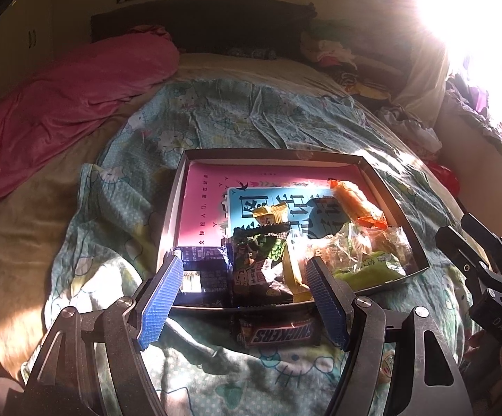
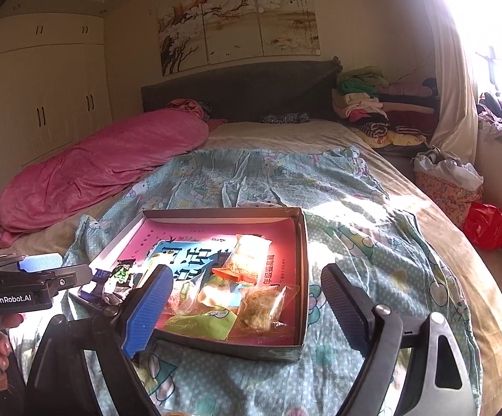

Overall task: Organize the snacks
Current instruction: 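Pull both open grippers back from the tray toward the remaining snacks, then grasp the Snickers bar with the left gripper while the right grasps the round green-labelled pastry, then carry the Snickers bar with the left gripper while the right carries the pastry over the tray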

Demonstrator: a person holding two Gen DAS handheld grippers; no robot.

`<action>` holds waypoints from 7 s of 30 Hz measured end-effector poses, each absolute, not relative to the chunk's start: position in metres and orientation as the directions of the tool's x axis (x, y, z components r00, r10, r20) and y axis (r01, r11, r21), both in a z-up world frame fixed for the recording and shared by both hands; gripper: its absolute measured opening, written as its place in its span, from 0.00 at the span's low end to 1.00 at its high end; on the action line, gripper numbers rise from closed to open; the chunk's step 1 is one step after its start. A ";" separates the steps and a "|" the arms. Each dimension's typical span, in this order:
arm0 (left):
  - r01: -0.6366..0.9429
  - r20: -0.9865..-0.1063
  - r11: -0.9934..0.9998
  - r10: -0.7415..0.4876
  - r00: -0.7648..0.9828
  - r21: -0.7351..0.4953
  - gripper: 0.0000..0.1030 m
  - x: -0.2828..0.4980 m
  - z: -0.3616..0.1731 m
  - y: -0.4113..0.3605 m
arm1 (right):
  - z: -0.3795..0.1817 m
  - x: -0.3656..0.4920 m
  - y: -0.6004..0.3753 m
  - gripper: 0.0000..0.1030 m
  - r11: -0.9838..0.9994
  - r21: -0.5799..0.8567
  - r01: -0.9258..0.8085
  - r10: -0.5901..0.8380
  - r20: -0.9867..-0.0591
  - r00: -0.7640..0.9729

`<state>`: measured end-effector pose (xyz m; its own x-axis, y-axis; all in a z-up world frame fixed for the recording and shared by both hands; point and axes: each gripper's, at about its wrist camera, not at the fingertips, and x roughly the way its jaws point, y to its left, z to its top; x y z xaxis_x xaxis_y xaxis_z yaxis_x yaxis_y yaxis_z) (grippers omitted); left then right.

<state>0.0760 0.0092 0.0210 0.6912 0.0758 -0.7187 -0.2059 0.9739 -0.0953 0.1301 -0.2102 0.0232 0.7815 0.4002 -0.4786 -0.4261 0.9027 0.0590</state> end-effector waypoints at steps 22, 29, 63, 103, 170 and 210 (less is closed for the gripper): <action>-0.196 -0.743 0.975 0.053 0.667 -0.106 0.73 0.046 0.020 0.015 | 0.024 0.099 -0.222 0.89 0.903 0.115 -0.414 0.410 -0.518 0.751; -0.185 -0.769 0.975 0.023 0.638 -0.124 0.73 0.042 0.008 0.012 | 0.012 0.093 -0.218 0.89 0.890 0.158 -0.428 0.434 -0.585 0.685; -0.118 -0.818 0.979 -0.068 0.572 -0.164 0.73 0.043 -0.022 -0.010 | -0.021 0.074 -0.194 0.89 0.877 0.098 -0.471 0.386 -0.728 0.567; -0.188 -0.851 0.960 -0.084 0.518 -0.209 0.75 0.091 -0.065 -0.005 | -0.064 0.089 -0.167 0.41 0.823 0.084 -0.562 0.373 -0.825 0.424; -0.251 -0.778 0.953 0.027 0.628 -0.169 0.51 0.091 -0.007 0.049 | 0.002 0.122 -0.214 0.41 0.866 0.136 -0.481 0.463 -0.578 0.672; -0.213 -0.803 0.966 0.011 0.596 -0.144 0.51 0.107 -0.027 0.034 | -0.015 0.153 -0.165 0.41 0.803 0.068 -0.592 0.503 -0.608 0.614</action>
